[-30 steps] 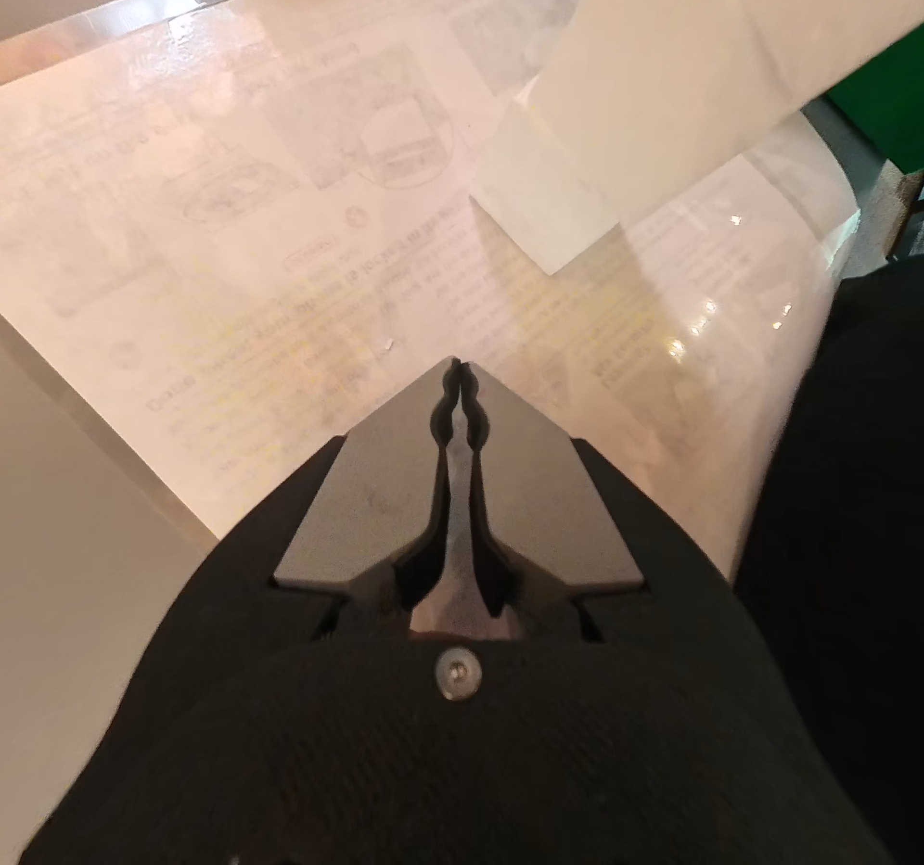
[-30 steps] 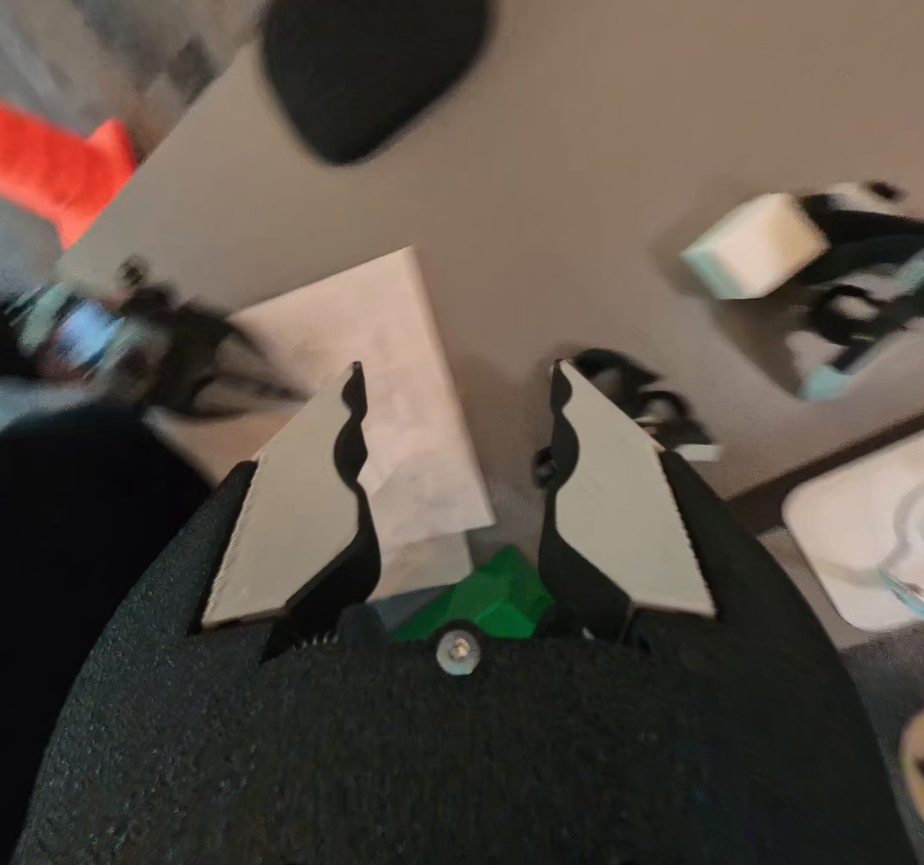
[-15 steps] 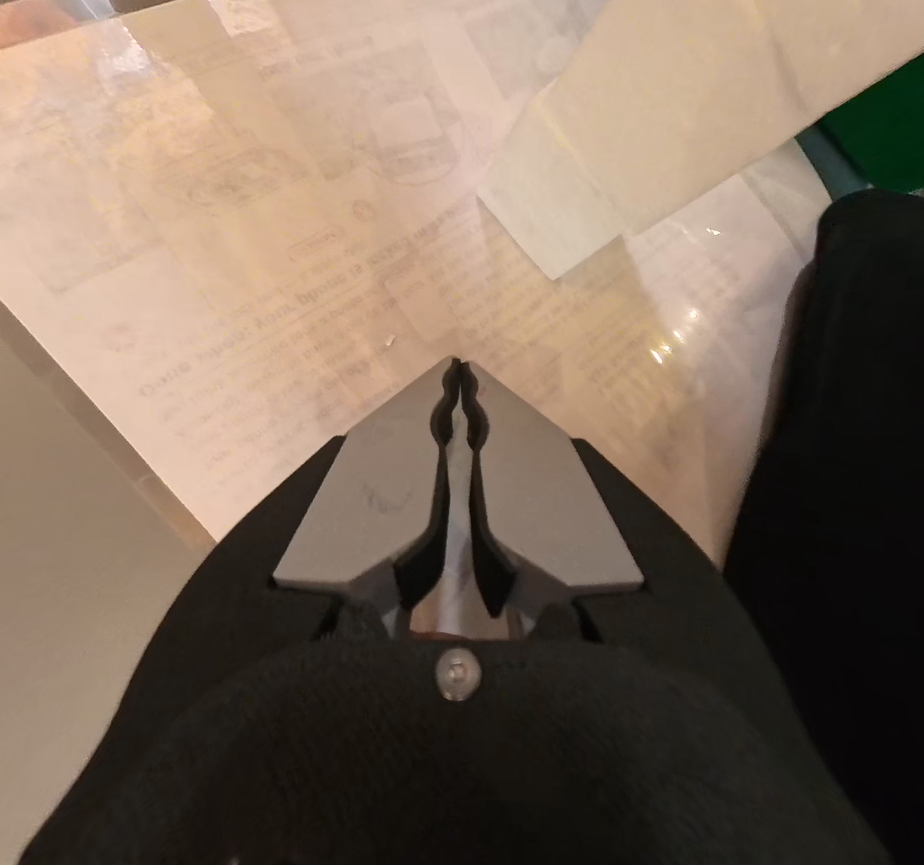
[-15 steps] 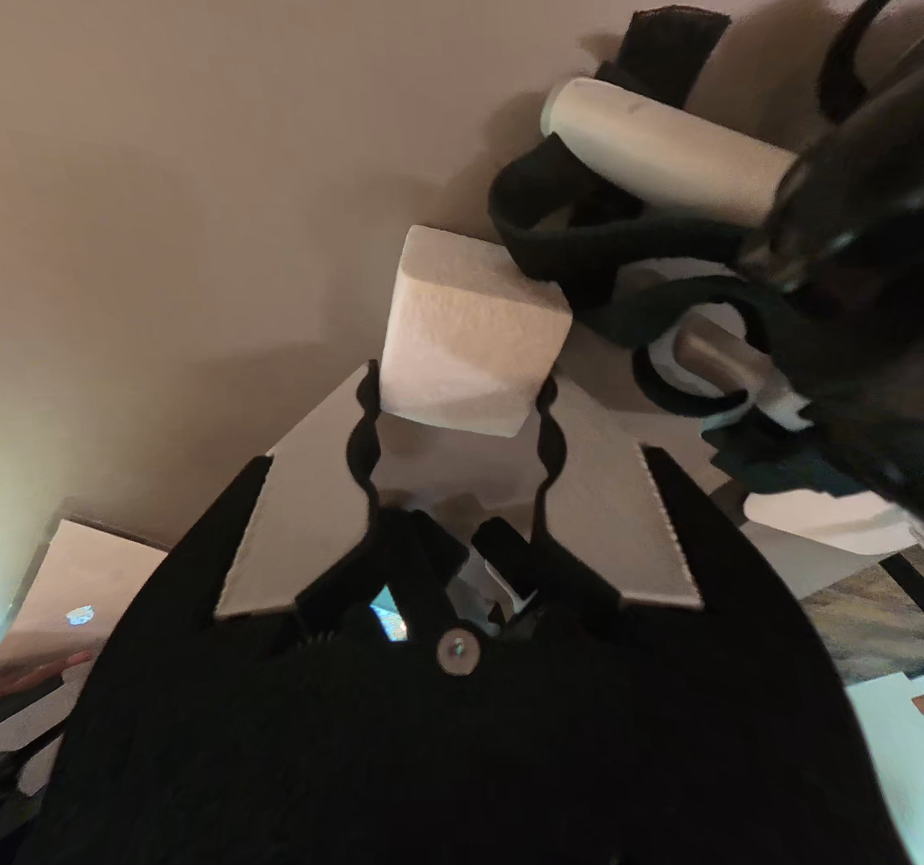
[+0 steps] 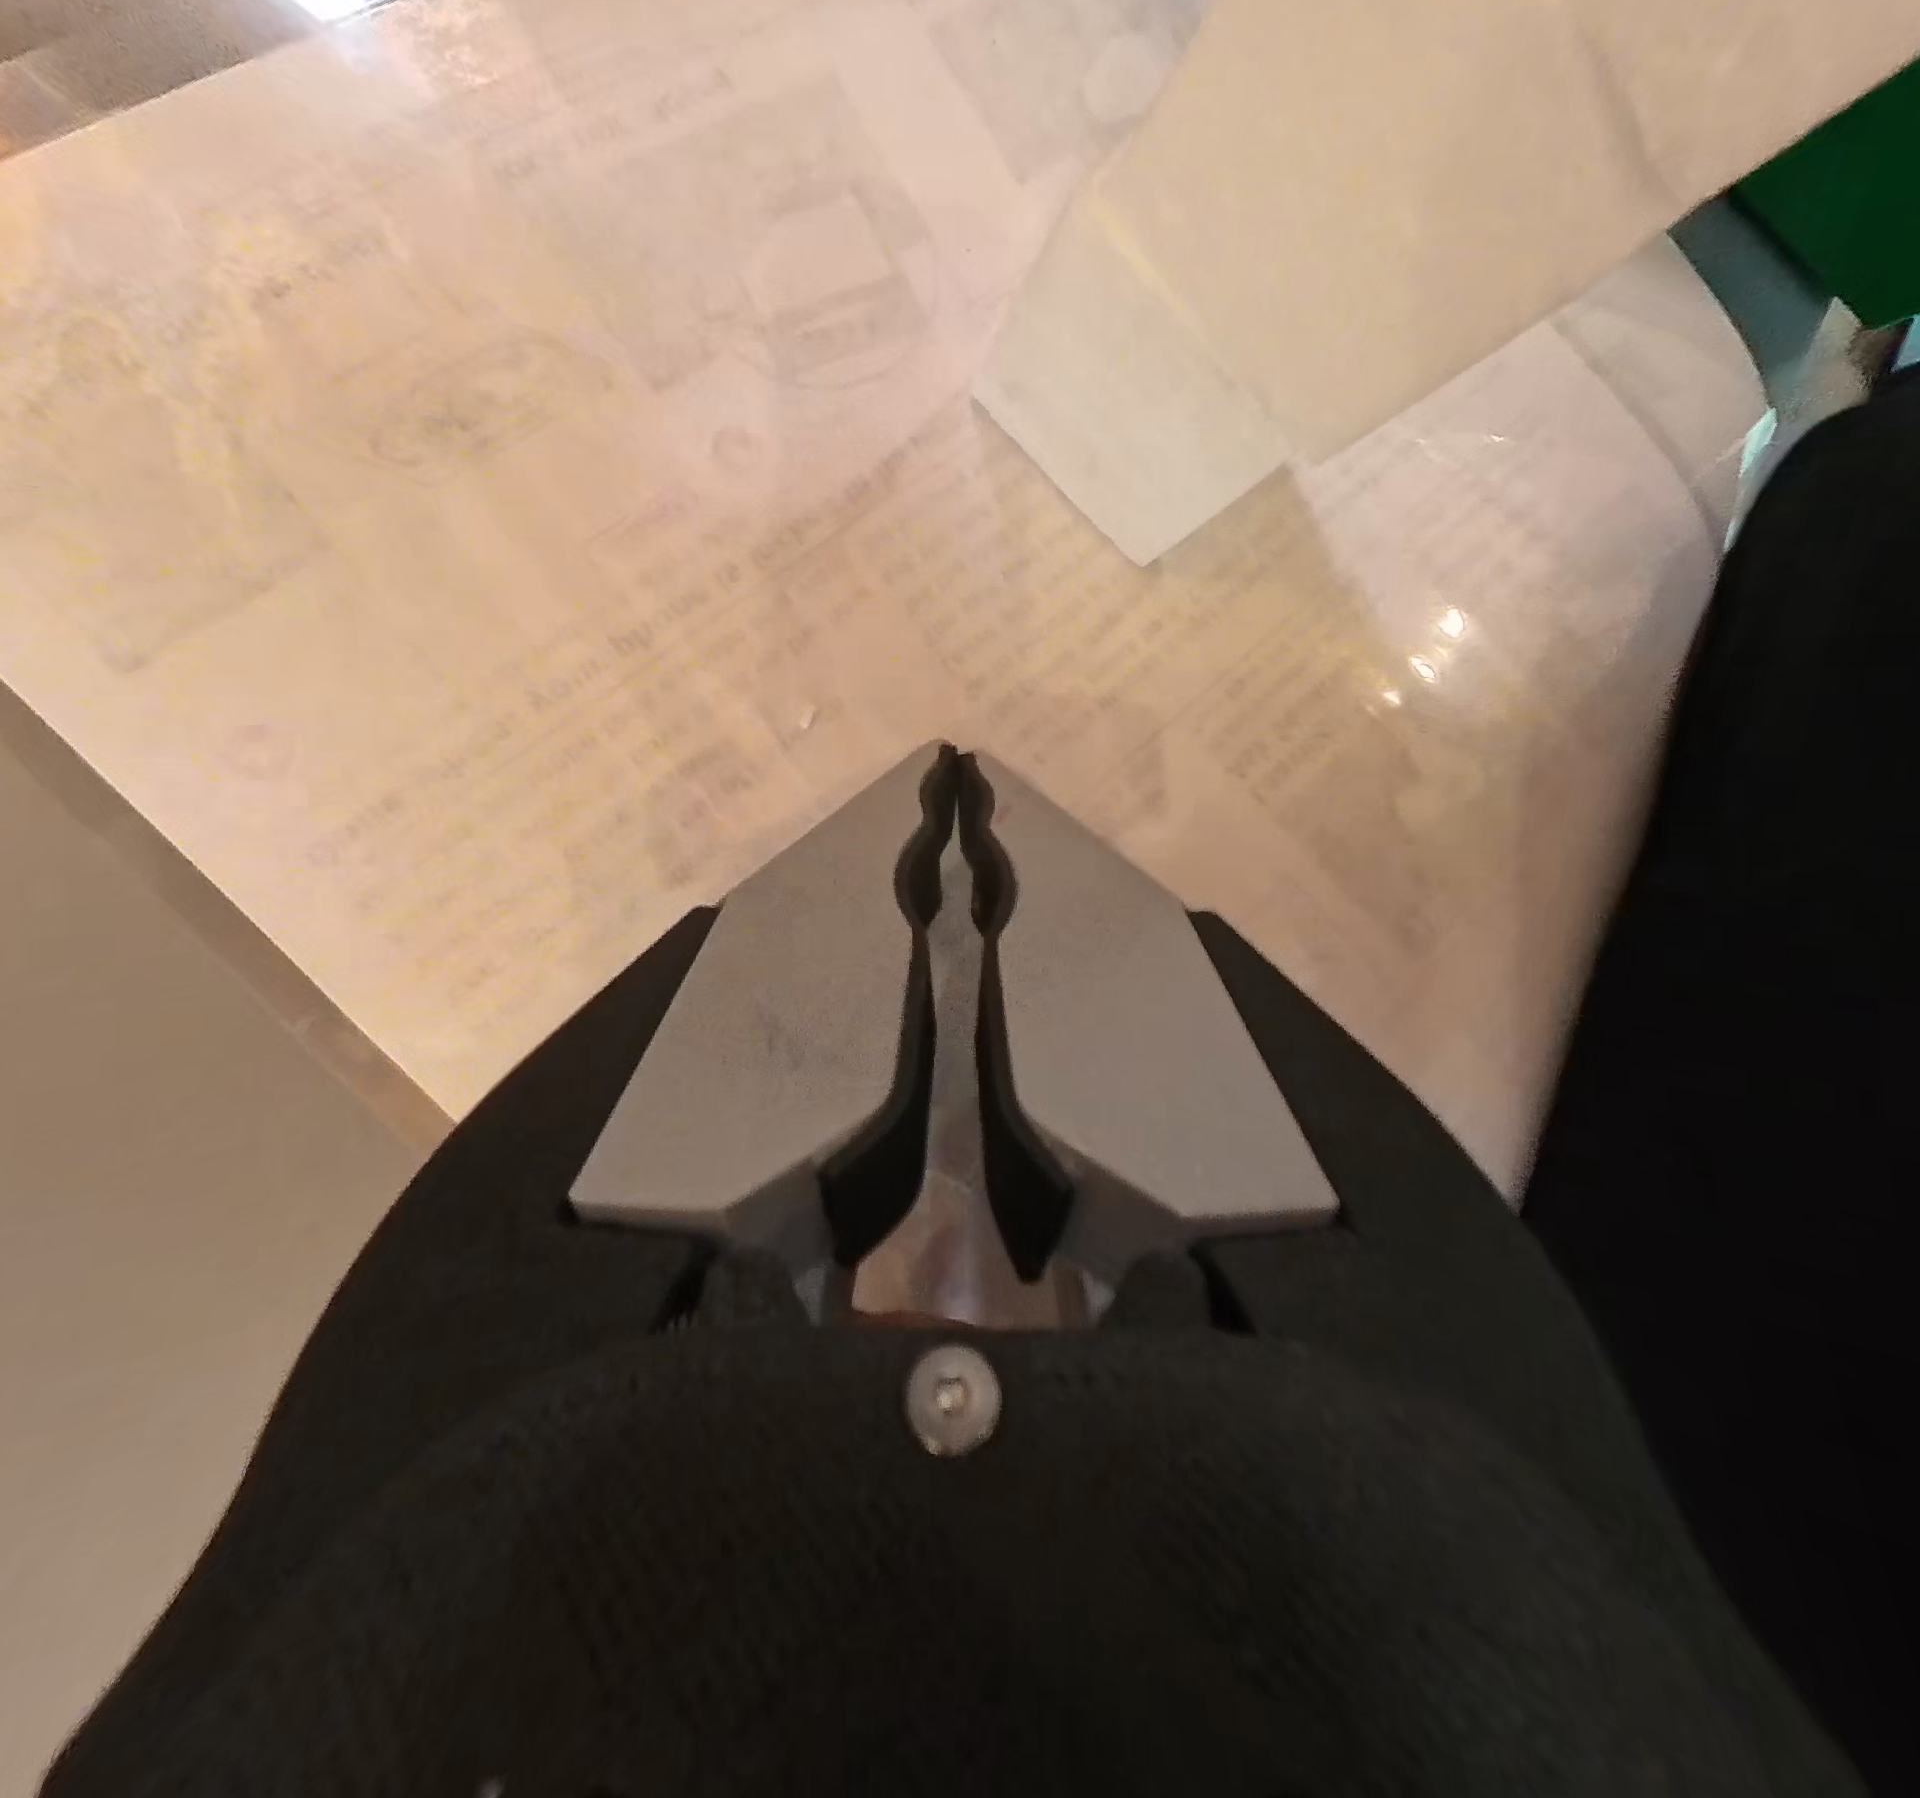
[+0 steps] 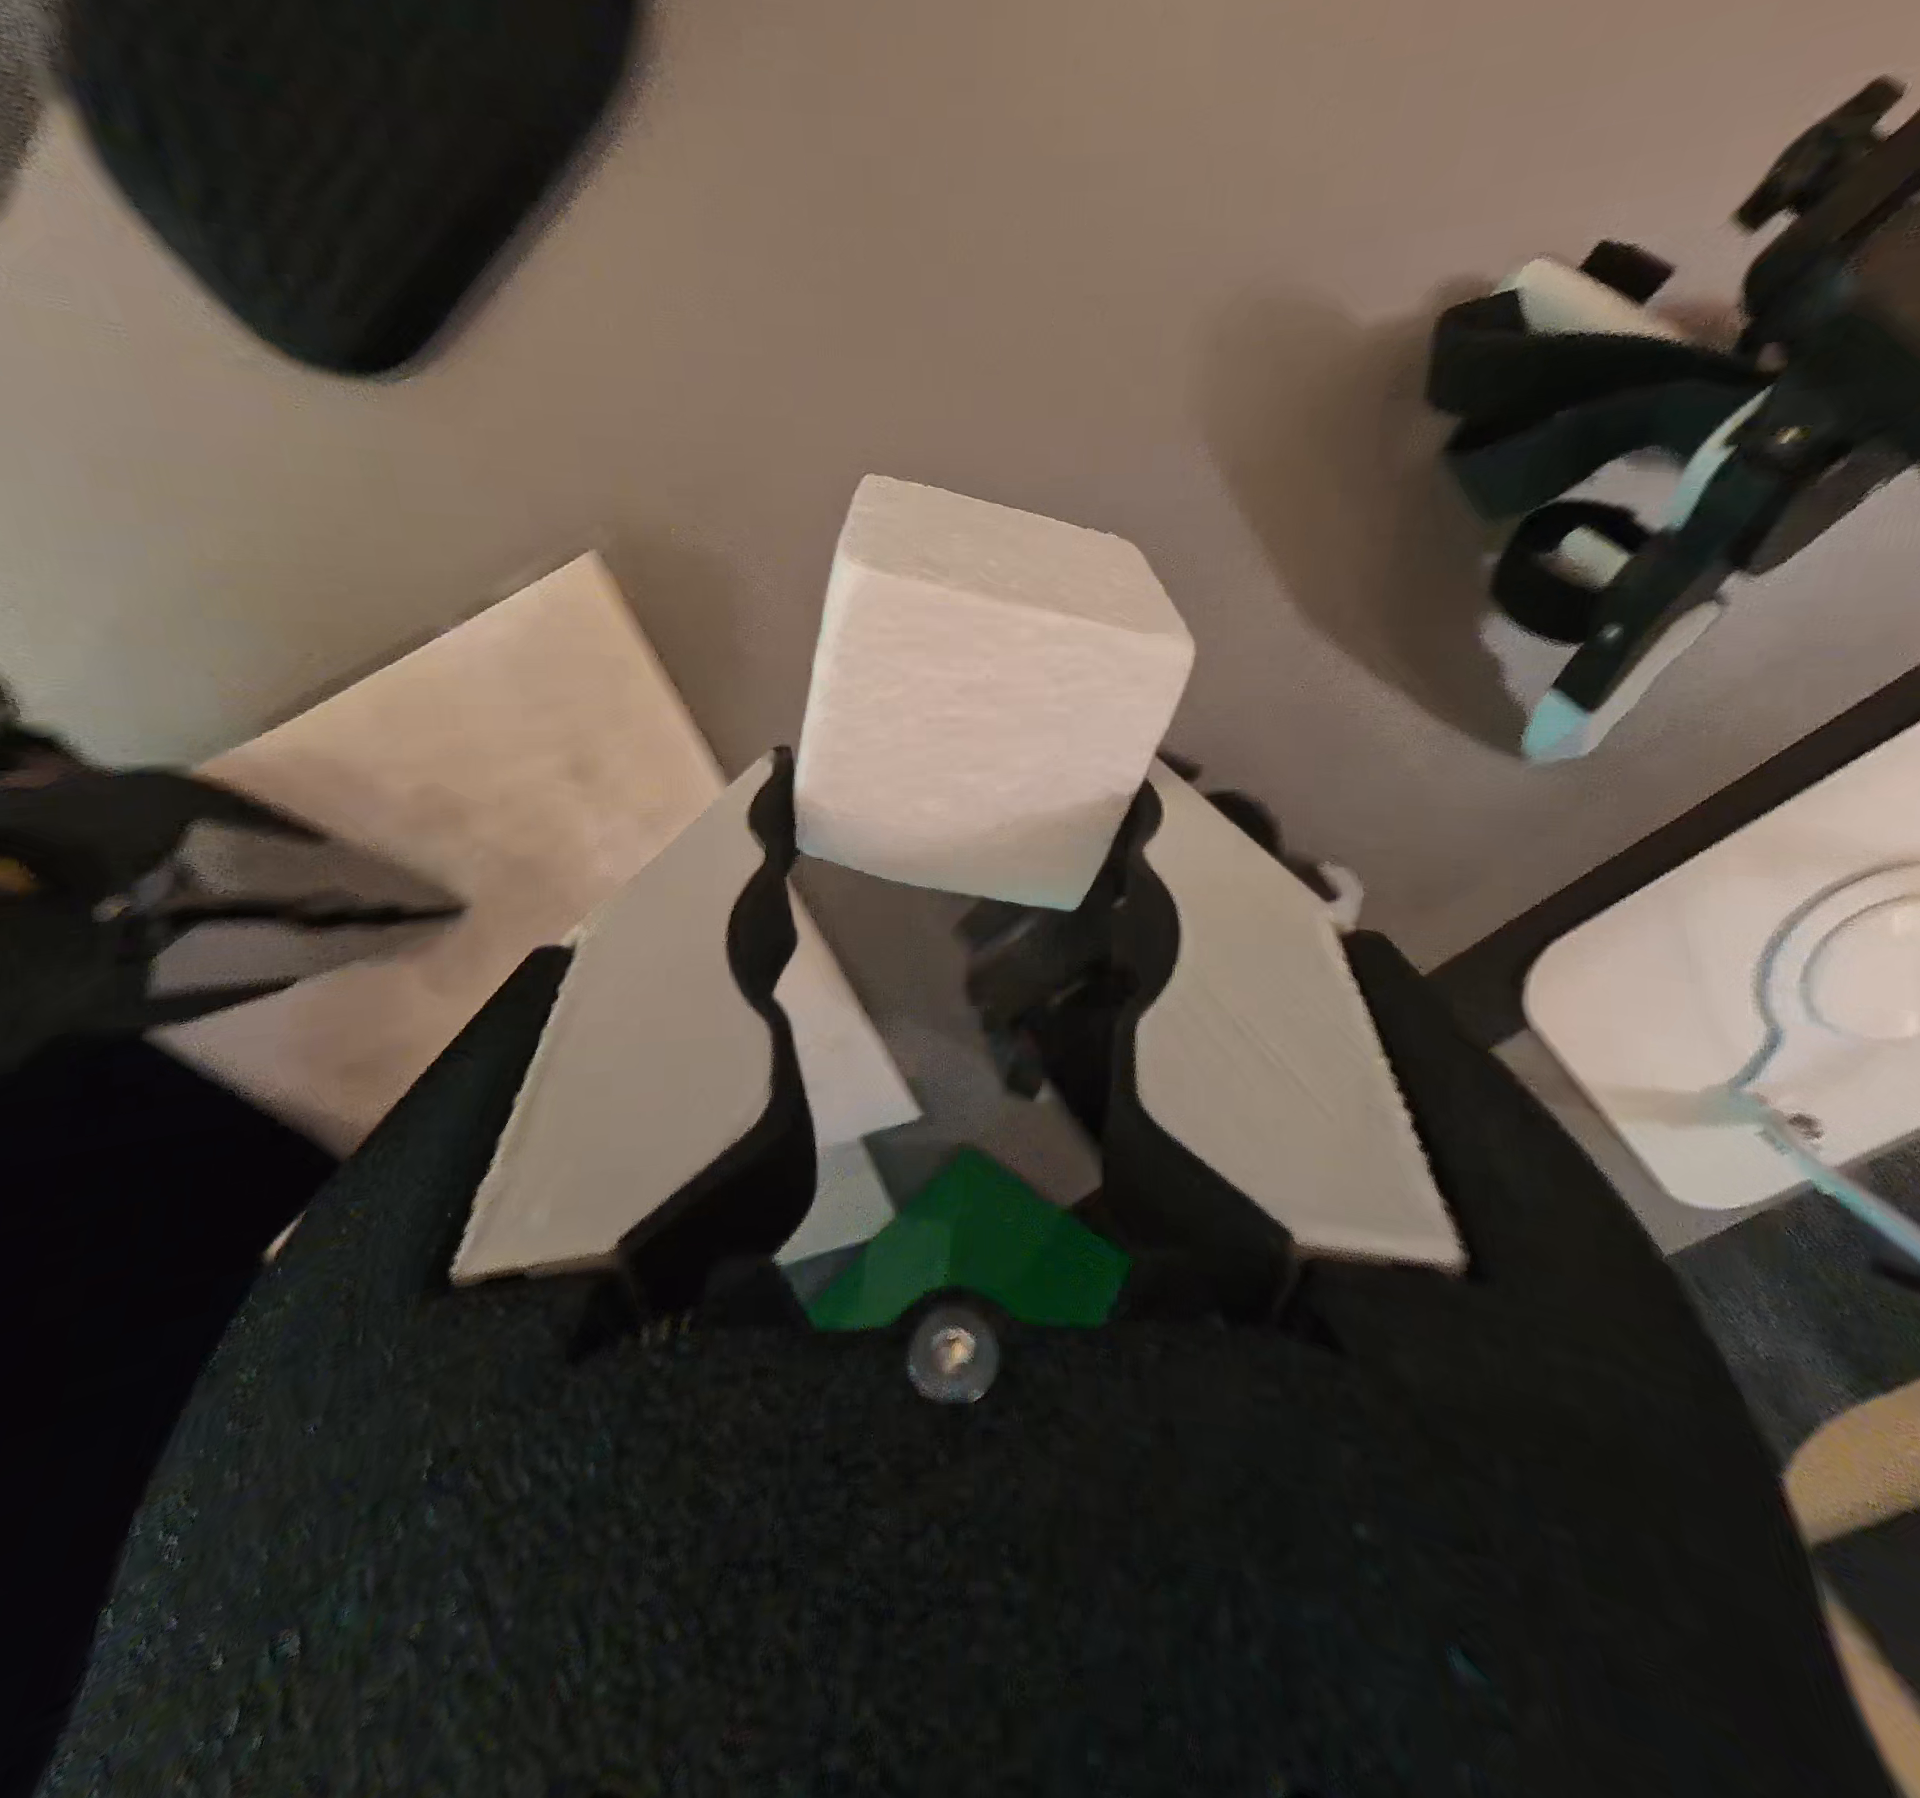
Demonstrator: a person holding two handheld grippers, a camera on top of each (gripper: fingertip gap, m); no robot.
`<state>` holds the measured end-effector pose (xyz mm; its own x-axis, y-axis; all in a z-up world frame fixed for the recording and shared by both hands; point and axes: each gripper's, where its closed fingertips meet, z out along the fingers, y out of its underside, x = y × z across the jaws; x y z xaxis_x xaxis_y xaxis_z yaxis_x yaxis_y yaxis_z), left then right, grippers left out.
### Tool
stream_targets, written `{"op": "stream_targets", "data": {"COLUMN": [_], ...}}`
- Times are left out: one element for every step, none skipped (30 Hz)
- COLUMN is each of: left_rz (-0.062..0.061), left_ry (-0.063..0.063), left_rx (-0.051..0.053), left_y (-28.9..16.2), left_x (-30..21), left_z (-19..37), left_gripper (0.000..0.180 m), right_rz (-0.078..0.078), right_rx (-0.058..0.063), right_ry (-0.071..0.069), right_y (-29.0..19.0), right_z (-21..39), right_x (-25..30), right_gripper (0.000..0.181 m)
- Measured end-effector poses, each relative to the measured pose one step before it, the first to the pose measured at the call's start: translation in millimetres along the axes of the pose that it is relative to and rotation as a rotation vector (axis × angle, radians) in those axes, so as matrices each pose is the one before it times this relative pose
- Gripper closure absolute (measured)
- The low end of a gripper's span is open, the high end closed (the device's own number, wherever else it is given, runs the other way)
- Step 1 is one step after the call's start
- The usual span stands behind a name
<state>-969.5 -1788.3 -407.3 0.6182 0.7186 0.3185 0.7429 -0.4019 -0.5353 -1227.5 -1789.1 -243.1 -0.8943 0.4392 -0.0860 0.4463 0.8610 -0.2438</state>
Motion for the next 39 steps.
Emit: {"op": "stream_targets", "data": {"left_rz": [0.0076,0.0068,0.0058,0.0046,0.003,0.0013,-0.0005,-0.0017,-0.0005,0.0031,0.0056,0.0066,0.0072,0.0061,0.005,0.0022,-0.0016,-0.0034,-0.0034,-0.0032,0.0002,0.0048,0.0064,0.0041,0.0017,-0.0008,-0.0036,-0.0043,-0.0038,-0.0023,-0.0005,0.0004,0.001,-0.0004,-0.0011,-0.0015,-0.0012,0.0,-0.0001], "left_ry": [-0.0035,-0.0038,-0.0031,-0.0023,-0.0022,-0.002,-0.0011,-0.0002,-0.0002,-0.0012,-0.0022,-0.0028,-0.0028,-0.0022,-0.0013,-0.0001,0.0012,0.002,0.0011,-0.0009,-0.0043,-0.0072,-0.0077,-0.0062,-0.0034,-0.0004,0.0022,0.0033,0.0025,0.0009,-0.0009,-0.0024,-0.0032,-0.0027,-0.0015,-0.0003,0.0005,0.001,0.0014], "left_rx": [-0.0028,-0.0026,-0.0023,-0.0019,-0.0012,-0.0003,0.0005,0.0009,0.0001,-0.0011,-0.0021,-0.0029,-0.0035,-0.0039,-0.0034,-0.0021,-0.0003,0.0016,0.003,0.003,0.0021,0.001,0.0005,0.0005,0.0005,0.0007,0.0011,0.0013,0.0013,0.0011,0.0008,0.0008,0.0013,0.0015,0.0014,0.0012,0.0006,-0.0002,-0.0008], "left_y": [-0.01,0.13,-0.02,0.08,-0.02,0.01,0.02,-0.02,0.02,0.0,-0.02,0.05,0.03,0.04,-0.06,0.03,-0.07,-0.01,-0.04,0.02,0.06,-0.02,0.02,-0.04,0.09,-0.09,-0.03,-0.08,-0.01,-0.09,-0.04,0.02,-0.02,0.03,-0.06,-0.01,-0.11,0.06,-0.03], "left_x": [0.02,-0.02,-0.04,0.1,-0.07,0.01,0.04,-0.01,-0.07,0.0,0.01,-0.03,0.03,-0.04,0.03,0.0,-0.01,0.06,-0.08,-0.01,0.0,-0.1,-0.08,0.02,-0.03,0.0,-0.05,0.02,-0.06,0.01,-0.03,-0.03,0.05,-0.02,0.0,-0.02,0.02,-0.02,0.07], "left_z": [-0.02,-0.02,-0.01,0.02,0.08,0.01,-0.1,0.08,-0.04,0.04,-0.05,0.07,0.0,0.05,0.05,-0.04,0.08,-0.05,0.05,0.0,0.0,0.02,0.05,0.0,-0.03,0.05,0.06,0.05,0.02,-0.05,0.03,0.08,0.03,0.04,0.04,-0.05,0.02,0.04,0.0], "left_gripper": [0.18,0.18,0.18,0.18,0.18,0.18,0.18,0.18,0.18,0.18,0.18,0.18,0.18,0.18,0.18,0.18,0.18,0.18,0.18,0.18,0.18,0.18,0.18,0.18,0.18,0.18,0.18,0.18,0.18,0.18,0.18,0.18,0.18,0.18,0.18,0.18,0.18,0.18,0.18], "right_rz": [-0.0121,-0.0152,-0.0139,-0.0139,-0.0176,-0.0178,-0.0123,-0.008,-0.0082,-0.0087,-0.0084,-0.0084,-0.0098,-0.0118,-0.0111,-0.0086,-0.0062,0.0006,0.0083,0.0098,0.0063,0.0025,-0.0004,-0.002,-0.0031,-0.0056,-0.0093,-0.0118,-0.0122,-0.0113,-0.0107,-0.0093,-0.0103,-0.0135,-0.0162,-0.0154,-0.0118,-0.0086,-0.0089], "right_rx": [0.0216,0.0217,0.0177,0.011,0.006,0.0056,0.0043,-0.0014,-0.0065,-0.0084,-0.0117,-0.0165,-0.0191,-0.0202,-0.0166,-0.0119,-0.0081,-0.0019,0.0012,-0.0014,-0.0018,-0.0004,0.0006,0.0022,0.0017,-0.0009,-0.0057,-0.0087,-0.0088,-0.0087,-0.0054,-0.0057,-0.012,-0.0166,-0.0147,-0.0124,-0.0152,-0.0163,-0.0129], "right_ry": [-0.0283,-0.0273,-0.0147,-0.0077,-0.0094,-0.0077,-0.0047,-0.0093,-0.0111,-0.0033,0.005,0.0062,0.0018,-0.0014,-0.0003,-0.0009,-0.0013,0.0038,0.0041,0.0022,0.0078,0.0126,0.0104,0.0055,0.0028,0.0016,0.0008,0.0037,0.0039,0.0016,-0.0016,-0.0068,-0.0051,0.0053,0.0106,0.0096,0.0075,0.0067,0.0001], "right_y": [9.45,9.52,9.83,10.64,10.76,10.3,9.64,9.59,9.59,8.81,8.21,7.72,7.22,6.39,5.15,3.91,3.22,2.37,1.91,2.34,2.58,2.36,1.95,1.33,0.84,0.49,0.55,0.35,-0.13,-0.58,-1.2,-1.26,-0.25,0.37,0.17,-0.3,0.16,0.25,0.05], "right_z": [-12.26,-11.76,-10.96,-9.77,-8.56,-7.33,-5.75,-4.03,-2.31,-0.84,0.48,1.7,2.8,3.44,3.65,3.57,3.15,2.36,1.36,0.07,-1.29,-2.48,-3.1,-3.37,-3.03,-2.37,-1.26,-0.17,0.94,1.94,2.6,3.29,3.72,4.18,4.23,4.62,4.92,4.89,4.46], "right_x": [-14.87,-15.36,-14.0,-13.0,-13.23,-12.91,-11.92,-11.83,-11.59,-9.99,-7.91,-7.13,-7.35,-7.51,-6.88,-6.08,-4.84,-2.5,-0.91,-0.2,1.14,1.71,1.12,0.13,-0.52,-1.01,-1.5,-1.36,-1.29,-1.65,-2.14,-2.83,-2.4,-0.74,0.22,0.53,0.8,0.95,-0.33], "right_gripper": [0.12,0.119,0.12,0.12,0.12,0.119,0.119,0.119,0.119,0.12,0.119,0.12,0.12,0.12,0.119,0.119,0.119,0.119,0.119,0.119,0.119,0.119,0.119,0.119,0.119,0.119,0.119,0.119,0.119,0.119,0.119,0.119,0.119,0.119,0.119,0.119,0.119,0.119,0.119]}}
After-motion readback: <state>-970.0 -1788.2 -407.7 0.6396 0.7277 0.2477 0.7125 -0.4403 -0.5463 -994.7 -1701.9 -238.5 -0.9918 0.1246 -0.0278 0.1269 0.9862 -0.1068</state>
